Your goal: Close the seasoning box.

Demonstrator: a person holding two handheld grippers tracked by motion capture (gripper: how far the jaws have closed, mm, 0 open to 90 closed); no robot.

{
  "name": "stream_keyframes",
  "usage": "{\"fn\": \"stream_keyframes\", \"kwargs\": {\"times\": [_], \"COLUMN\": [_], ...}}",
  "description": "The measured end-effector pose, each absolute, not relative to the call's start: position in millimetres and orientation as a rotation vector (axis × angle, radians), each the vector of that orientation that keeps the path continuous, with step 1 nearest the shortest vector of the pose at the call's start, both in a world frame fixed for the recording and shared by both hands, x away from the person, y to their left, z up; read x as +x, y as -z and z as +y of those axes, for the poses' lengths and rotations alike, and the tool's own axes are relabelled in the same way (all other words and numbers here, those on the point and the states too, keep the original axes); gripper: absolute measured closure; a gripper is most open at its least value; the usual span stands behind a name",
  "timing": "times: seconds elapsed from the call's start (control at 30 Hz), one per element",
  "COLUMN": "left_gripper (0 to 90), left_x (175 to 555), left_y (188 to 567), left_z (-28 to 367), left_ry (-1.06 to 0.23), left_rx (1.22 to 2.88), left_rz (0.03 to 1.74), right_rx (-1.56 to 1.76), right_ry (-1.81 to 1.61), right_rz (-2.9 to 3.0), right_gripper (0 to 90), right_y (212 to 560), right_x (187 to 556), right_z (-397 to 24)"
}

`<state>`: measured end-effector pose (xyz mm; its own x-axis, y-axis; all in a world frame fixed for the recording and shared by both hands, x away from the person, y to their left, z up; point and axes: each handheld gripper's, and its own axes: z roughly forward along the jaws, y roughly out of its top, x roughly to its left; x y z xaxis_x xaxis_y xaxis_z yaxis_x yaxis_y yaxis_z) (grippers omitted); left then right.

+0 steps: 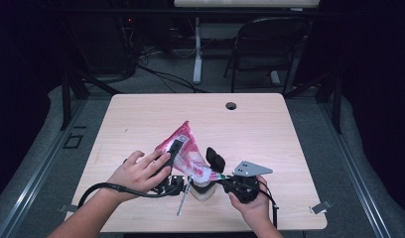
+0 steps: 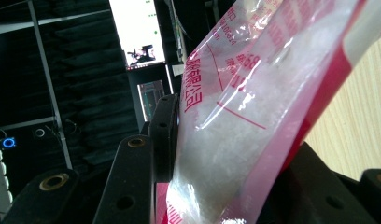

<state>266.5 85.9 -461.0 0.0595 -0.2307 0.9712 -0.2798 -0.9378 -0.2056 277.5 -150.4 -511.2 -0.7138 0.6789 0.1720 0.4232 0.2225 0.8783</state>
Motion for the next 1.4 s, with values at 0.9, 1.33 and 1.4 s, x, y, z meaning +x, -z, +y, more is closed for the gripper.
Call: {"fn": "stream_keyframes", "kwargs": {"times": [0.9, 1.33, 1.4], "left_gripper": [63.2, 62.8, 62.8], "left_x": [266.4, 266.9, 266.8], "left_y": [461.1, 463.3, 463.5], "left_z": [85.1, 86.0, 86.5], "left_ry": [-2.056, -2.042, -2.042], "left_rx": [2.257, 2.263, 2.272], "left_rz": [-0.571, -0.563, -0.562], "right_rx": [1.033, 1.034, 1.037], "right_ry": [-1.478, -1.478, -1.48], "right_rz": [2.26, 2.26, 2.259], "right_gripper": [89.8, 89.8, 89.8], "right_y": [511.8, 512.0, 512.3], "right_x": [277.5, 277.5, 277.5], "right_z": [-149.0, -149.1, -148.8]}}
